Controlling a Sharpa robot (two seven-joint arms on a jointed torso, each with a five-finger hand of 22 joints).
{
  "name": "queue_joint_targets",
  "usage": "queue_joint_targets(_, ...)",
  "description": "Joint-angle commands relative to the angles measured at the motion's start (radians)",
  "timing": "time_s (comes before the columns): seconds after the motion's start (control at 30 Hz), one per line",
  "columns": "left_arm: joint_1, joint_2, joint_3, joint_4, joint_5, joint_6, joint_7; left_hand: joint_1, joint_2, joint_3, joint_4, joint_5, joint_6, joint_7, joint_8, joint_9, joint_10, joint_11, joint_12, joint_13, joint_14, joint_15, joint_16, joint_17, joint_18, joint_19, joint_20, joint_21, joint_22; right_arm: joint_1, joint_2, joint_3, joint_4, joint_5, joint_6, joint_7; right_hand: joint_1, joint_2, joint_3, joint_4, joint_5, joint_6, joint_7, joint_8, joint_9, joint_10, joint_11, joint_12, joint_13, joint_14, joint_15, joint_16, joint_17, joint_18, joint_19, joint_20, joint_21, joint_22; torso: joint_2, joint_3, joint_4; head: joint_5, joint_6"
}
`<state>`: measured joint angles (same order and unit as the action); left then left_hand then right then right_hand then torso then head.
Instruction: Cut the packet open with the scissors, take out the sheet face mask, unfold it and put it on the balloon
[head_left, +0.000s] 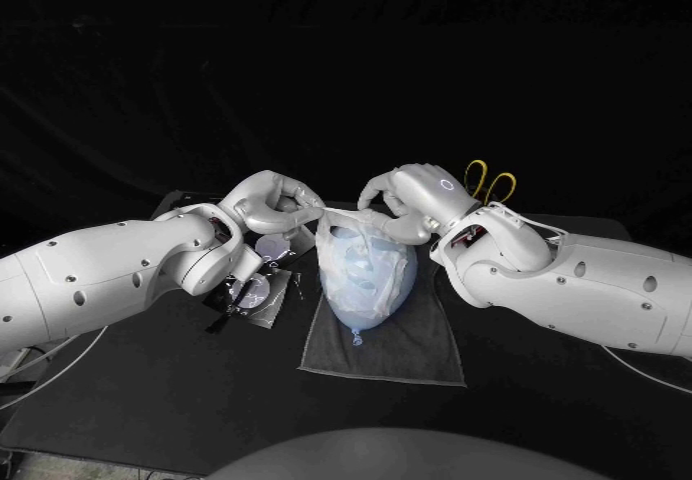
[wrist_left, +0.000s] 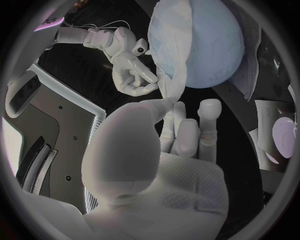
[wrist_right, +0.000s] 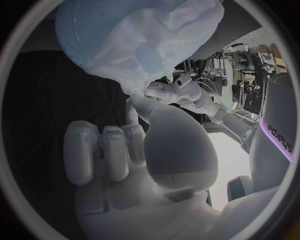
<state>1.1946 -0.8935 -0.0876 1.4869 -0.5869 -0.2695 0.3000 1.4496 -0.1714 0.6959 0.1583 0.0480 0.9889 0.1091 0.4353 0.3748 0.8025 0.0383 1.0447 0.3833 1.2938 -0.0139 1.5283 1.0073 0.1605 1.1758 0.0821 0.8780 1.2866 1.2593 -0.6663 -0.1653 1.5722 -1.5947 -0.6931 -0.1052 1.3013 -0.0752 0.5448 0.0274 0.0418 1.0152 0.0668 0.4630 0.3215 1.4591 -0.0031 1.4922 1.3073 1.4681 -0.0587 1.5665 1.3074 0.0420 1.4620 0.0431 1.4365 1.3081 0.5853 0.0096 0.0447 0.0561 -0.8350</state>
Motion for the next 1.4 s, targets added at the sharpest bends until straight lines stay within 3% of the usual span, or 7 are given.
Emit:
queue_joint_targets(0.03,0.004,0.008,0.001,-0.009,-0.053,0.045,-0.044,-0.011,0.002,0.008,-0.002,0.002,-0.002,0.000,0.008,0.068,0.002,0.003,0.005,0.001,0.007,0.000,0.002,0.008,-0.015,0.010,0.002,0.007,0.003,0.001,0.003,0.003,-0.007,0.013,0.007,0.002,0.004,0.006,0.005,0.001,0.007,0.008,0.000,0.004,0.002,0.059,-0.003,0.003,0.190,0.103,-0.008,0.004,0.263,-0.014,0.059,-0.002,0.002,0.226,0.001,-0.0003,0.0002,-0.001,0.000)
queue_joint_targets(0.47,0.007,0.036,0.001,-0.024,-0.138,0.083,-0.089,-0.018,0.000,0.013,-0.007,0.001,-0.002,0.000,0.009,0.071,0.004,0.003,0.006,0.002,0.016,-0.001,0.005,0.024,-0.017,0.018,0.001,0.021,0.009,0.002,0.016,0.013,-0.031,0.052,0.008,0.000,0.004,0.006,0.006,0.001,0.007,0.007,0.000,0.006,0.003,0.058,-0.003,0.002,0.189,0.103,-0.008,0.004,0.263,-0.014,0.059,-0.002,0.002,0.226,-0.001,-0.0008,0.0004,-0.008,0.002)
queue_joint_targets(0.97,0.008,0.052,0.001,-0.027,-0.112,0.047,-0.115,-0.028,-0.001,0.021,-0.012,0.002,-0.002,-0.002,0.011,0.075,0.007,0.002,0.008,0.003,0.028,-0.001,0.008,0.041,-0.021,0.031,0.000,0.041,0.018,0.011,0.023,0.016,-0.068,0.119,0.055,0.025,0.001,0.001,0.004,0.000,0.007,-0.001,0.002,0.007,0.005,0.045,-0.002,-0.017,0.171,0.103,-0.008,0.004,0.263,-0.011,0.054,-0.002,-0.012,0.222,0.000,-0.0014,0.0012,-0.021,0.011)
queue_joint_targets(1.17,0.008,0.053,0.001,-0.028,-0.111,0.045,-0.131,-0.032,-0.002,0.026,-0.015,0.002,-0.002,-0.002,0.012,0.077,0.009,0.002,0.008,0.003,0.037,-0.002,0.010,0.056,-0.023,0.039,0.000,0.054,0.023,0.015,-0.034,0.016,-0.022,0.223,0.067,0.098,-0.044,-0.034,-0.034,0.027,0.007,-0.083,0.046,-0.037,-0.012,0.008,0.035,-0.059,0.136,0.103,0.022,0.004,0.263,-0.007,0.042,0.016,-0.040,0.214,0.000,-0.0019,0.0013,-0.025,0.014)
queue_joint_targets(1.4,0.008,0.051,0.001,-0.029,-0.119,0.050,-0.148,-0.036,-0.005,0.036,-0.021,0.002,-0.002,-0.002,0.013,0.080,0.009,0.001,0.007,0.003,0.045,-0.003,0.012,0.068,-0.025,0.046,-0.001,0.063,0.027,0.016,-0.125,0.015,0.056,0.324,0.105,0.117,-0.084,-0.053,-0.074,0.067,0.008,-0.089,0.059,-0.056,-0.022,0.003,0.049,-0.061,0.136,0.103,0.036,0.004,0.263,-0.008,0.043,0.031,-0.036,0.215,-0.002,-0.0003,-0.0012,-0.028,0.016)
